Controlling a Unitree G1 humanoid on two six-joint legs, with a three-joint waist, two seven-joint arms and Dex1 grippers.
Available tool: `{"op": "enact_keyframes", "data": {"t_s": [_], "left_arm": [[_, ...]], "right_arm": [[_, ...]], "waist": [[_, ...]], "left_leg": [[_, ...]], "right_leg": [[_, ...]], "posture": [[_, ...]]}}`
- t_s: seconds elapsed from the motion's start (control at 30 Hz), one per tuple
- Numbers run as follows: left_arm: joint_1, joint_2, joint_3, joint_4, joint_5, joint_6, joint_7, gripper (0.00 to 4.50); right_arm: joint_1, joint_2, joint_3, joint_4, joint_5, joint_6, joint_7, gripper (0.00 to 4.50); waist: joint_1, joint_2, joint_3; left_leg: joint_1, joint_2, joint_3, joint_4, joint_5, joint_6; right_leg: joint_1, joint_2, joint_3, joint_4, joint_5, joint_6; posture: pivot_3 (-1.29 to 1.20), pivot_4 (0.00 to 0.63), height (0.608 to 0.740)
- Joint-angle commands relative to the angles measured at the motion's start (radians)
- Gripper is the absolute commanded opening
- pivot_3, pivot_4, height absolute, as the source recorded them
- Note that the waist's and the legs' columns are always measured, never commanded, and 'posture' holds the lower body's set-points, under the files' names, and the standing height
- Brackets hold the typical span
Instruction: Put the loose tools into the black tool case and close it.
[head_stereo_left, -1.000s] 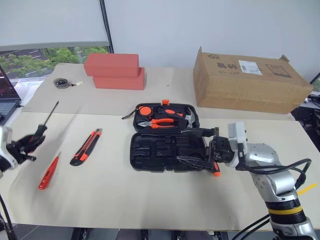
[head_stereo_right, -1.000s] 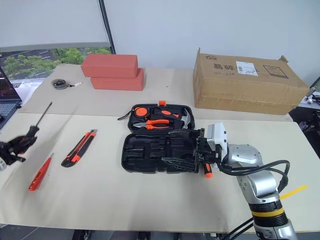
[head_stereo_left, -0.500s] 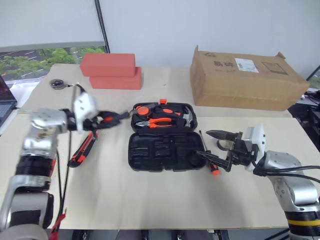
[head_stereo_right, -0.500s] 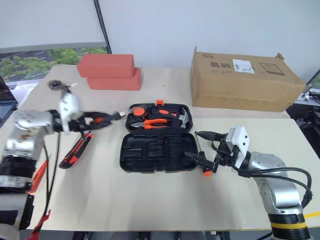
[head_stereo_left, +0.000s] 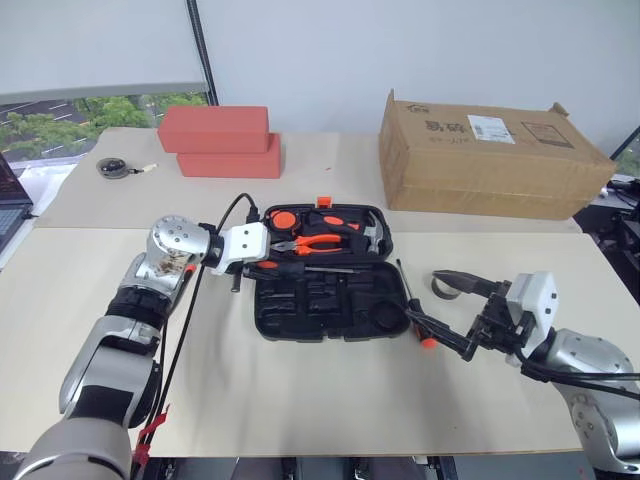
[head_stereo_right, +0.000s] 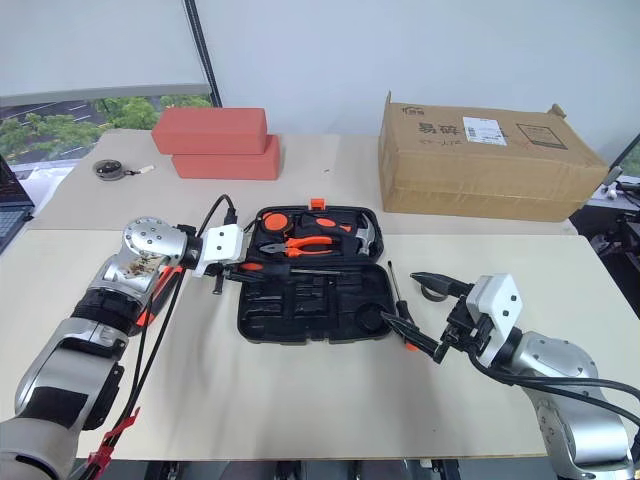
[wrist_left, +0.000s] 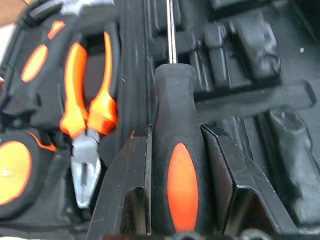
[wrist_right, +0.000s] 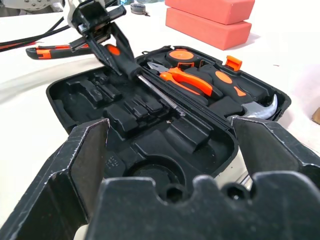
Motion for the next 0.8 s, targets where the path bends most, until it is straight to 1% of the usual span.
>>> {"op": "enact_keyframes", "data": {"t_s": [0.03,0.13,0.17,0.2,0.8], "left_arm": [[-0.021,-0.032,-0.007,-0.011,0.01,0.018,0.015,0.99],[-0.012,-0.047,-0.006,-0.016,0.011,0.031,0.015,0.99],[-0.013,-0.05,-0.006,-0.012,0.016,0.031,0.022,0.99],[-0.013,-0.052,-0.006,-0.008,0.019,0.03,0.028,0.99],[-0.028,-0.095,-0.004,0.05,0.032,0.04,0.037,0.99]], "right_arm": [[-0.028,-0.013,-0.022,-0.031,0.016,0.003,-0.011,4.5],[-0.043,-0.015,-0.018,-0.023,0.014,0.005,-0.009,4.5],[-0.045,-0.016,-0.018,-0.022,0.014,0.006,-0.008,4.5],[-0.047,-0.016,-0.018,-0.021,0.015,0.006,-0.008,4.5],[-0.044,-0.009,-0.01,-0.02,0.005,-0.008,-0.009,4.5]], "waist": [[0.003,0.0,0.0],[0.003,0.0,0.0],[0.004,0.0,0.0],[0.004,0.0,0.0],[0.002,0.002,-0.001]], "left_leg": [[0.0,0.0,-0.001,0.0,0.0,0.001],[0.0,-0.001,-0.001,0.001,0.0,0.002],[0.0,-0.001,-0.002,0.001,-0.003,0.006],[0.0,-0.001,-0.002,0.002,-0.003,0.006],[0.0,-0.001,-0.002,0.004,-0.002,0.006]], "right_leg": [[0.001,0.0,0.0,0.0,0.0,0.0],[0.001,0.0,0.001,0.0,0.0,0.0],[0.002,0.0,0.001,0.0,0.0,0.0],[0.002,0.0,0.001,0.0,0.0,0.0],[0.003,0.0,0.0,0.001,0.0,-0.001]], "posture": [[0.0,0.15,0.712],[0.0,0.15,0.712],[0.0,0.15,0.712],[0.0,0.15,0.712],[0.0,0.15,0.712]]}}
